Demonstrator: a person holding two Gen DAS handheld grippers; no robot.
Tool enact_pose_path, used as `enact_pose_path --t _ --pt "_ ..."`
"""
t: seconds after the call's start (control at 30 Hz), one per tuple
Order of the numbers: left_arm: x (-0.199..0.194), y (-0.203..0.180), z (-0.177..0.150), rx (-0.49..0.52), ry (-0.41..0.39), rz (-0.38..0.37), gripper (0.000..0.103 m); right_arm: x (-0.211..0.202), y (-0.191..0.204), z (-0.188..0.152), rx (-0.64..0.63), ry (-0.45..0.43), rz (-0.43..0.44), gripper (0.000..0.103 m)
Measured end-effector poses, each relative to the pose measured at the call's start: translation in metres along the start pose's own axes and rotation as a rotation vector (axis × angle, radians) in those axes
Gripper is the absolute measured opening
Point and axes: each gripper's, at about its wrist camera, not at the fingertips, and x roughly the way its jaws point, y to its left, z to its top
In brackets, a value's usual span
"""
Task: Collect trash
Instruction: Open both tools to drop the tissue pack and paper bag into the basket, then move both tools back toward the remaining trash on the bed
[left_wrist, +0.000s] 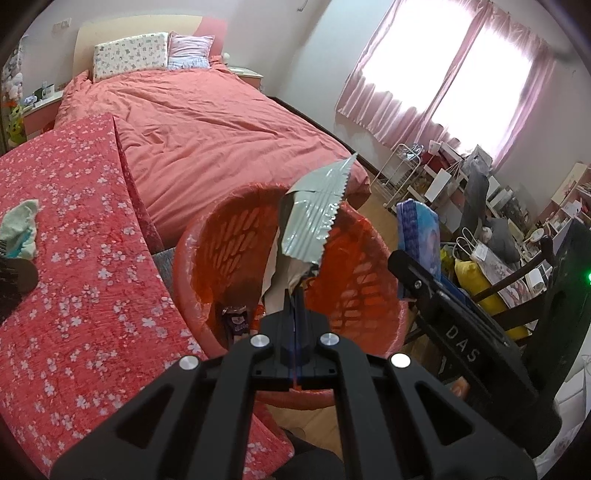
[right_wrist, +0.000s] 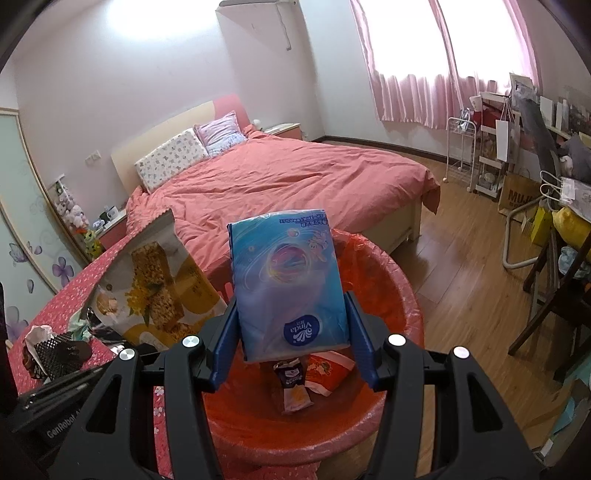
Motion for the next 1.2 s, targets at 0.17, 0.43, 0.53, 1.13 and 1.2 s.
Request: enact_pose_path --t 0.17,0.43,0.53,1.13,1.2 --pt "0.011 0.005 0.000 -0.009 0.024 0.003 0.005 0.008 -0.001 0.000 0.012 0.018 0.010 0.055" --pt "0.012 0.018 -0.001 -0.023 0.025 0.037 0.036 0.013 -0.002 0.004 0.026 0.038 0.028 0.067" --pt "0.006 0.029 -0.003 -0.033 0.019 0.055 0.040 0.010 0.001 0.004 0.014 0.035 0.018 0.067" --pt "-0.085 0.098 -0.031 -0.074 -0.086 0.251 0.051 -0.014 0.046 -0.006 -0.094 0.019 0.028 0.067" --pt "-0.096 0.110 -0.035 -0.089 -0.097 0.273 0.051 -0.016 0.058 -0.009 -0.116 0.021 0.041 0.067"
